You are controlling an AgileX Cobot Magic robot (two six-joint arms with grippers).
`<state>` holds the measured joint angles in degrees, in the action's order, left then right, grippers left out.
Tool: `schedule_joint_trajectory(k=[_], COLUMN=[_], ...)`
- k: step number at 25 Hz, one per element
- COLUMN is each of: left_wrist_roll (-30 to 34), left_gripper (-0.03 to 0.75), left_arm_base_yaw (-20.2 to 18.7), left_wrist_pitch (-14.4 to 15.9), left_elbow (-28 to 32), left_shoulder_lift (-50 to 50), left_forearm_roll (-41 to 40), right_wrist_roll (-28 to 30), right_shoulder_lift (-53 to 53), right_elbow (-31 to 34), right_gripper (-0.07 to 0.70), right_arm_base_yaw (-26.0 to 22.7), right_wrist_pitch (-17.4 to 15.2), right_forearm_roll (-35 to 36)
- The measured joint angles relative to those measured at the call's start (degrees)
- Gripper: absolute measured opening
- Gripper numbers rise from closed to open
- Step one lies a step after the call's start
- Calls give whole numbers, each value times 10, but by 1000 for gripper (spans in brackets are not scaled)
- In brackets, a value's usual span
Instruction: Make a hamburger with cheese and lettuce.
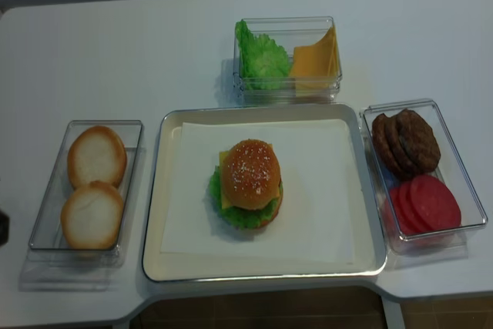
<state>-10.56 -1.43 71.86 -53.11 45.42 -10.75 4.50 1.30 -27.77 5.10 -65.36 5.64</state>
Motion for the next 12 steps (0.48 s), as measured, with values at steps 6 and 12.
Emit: schedule_joint_trajectory(k=[6, 12], left_wrist_roll=[0, -1], left_gripper=[605, 605], left_arm_base_yaw=[-2, -3], left_wrist_pitch=[3, 7], left_elbow=[37, 74], left_shoulder_lift=[-138, -263], left_forearm_roll=[-1, -12], right_wrist_roll=[0, 0], right_shoulder_lift=[0, 0], right_elbow=[0, 0], right_gripper=[445, 445], right_arm_base_yaw=[0, 0], right_wrist_pitch=[0, 0], right_forearm_roll=[0, 0])
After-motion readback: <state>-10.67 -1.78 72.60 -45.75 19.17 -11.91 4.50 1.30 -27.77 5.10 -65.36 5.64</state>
